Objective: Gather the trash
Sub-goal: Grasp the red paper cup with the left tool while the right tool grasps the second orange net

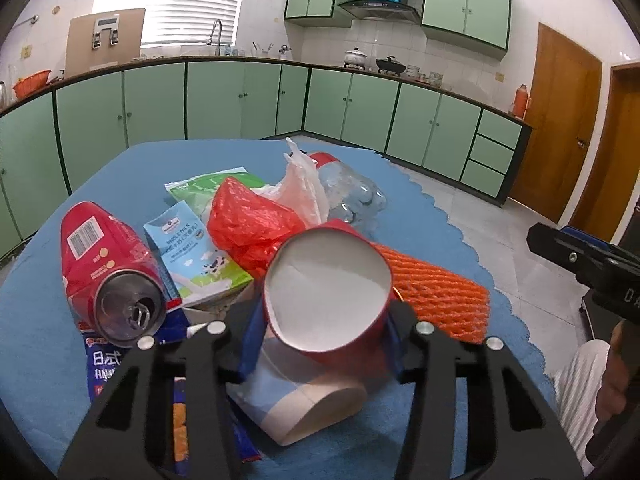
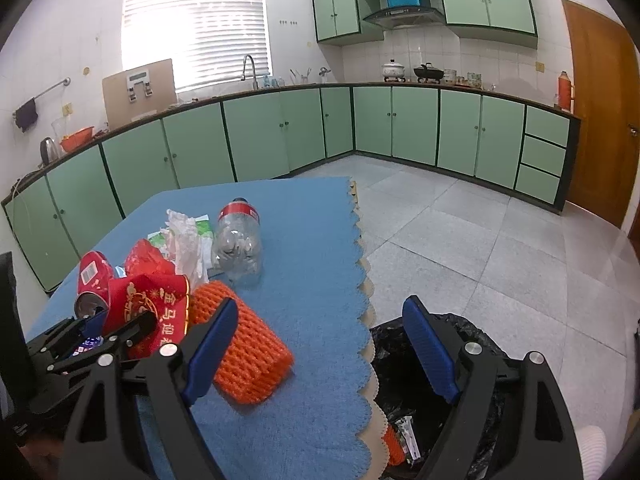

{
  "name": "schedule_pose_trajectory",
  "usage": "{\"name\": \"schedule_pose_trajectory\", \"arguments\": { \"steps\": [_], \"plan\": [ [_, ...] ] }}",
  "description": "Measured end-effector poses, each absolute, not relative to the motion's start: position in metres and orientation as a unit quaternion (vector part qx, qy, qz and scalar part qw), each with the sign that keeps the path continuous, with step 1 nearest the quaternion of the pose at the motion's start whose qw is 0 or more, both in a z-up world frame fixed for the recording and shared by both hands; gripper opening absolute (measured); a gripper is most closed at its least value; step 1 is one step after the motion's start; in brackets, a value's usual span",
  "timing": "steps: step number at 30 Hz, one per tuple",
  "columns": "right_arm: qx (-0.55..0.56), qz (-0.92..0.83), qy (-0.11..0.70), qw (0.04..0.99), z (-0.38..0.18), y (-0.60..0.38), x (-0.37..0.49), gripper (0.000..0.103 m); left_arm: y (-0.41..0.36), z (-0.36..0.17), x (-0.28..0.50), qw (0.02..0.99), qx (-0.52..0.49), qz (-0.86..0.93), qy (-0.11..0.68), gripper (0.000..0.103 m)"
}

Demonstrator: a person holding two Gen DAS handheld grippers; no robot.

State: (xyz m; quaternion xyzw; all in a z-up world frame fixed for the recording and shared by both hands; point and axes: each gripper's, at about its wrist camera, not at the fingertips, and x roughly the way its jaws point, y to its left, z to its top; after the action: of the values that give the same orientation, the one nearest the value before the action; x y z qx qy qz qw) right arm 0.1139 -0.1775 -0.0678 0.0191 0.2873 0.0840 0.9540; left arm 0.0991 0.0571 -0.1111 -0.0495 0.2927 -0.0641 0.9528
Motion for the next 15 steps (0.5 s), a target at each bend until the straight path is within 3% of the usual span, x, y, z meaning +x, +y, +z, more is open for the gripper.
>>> {"name": "schedule_pose_trajectory", "arguments": {
  "steps": [15],
  "plan": [
    [0.007, 0.102, 0.303, 0.947, -0.082, -0.163, 0.117, 0.077, 0.065, -0.086, 0.079, 0.972, -0.019, -0.006, 0.235, 0.046]
  ]
}}
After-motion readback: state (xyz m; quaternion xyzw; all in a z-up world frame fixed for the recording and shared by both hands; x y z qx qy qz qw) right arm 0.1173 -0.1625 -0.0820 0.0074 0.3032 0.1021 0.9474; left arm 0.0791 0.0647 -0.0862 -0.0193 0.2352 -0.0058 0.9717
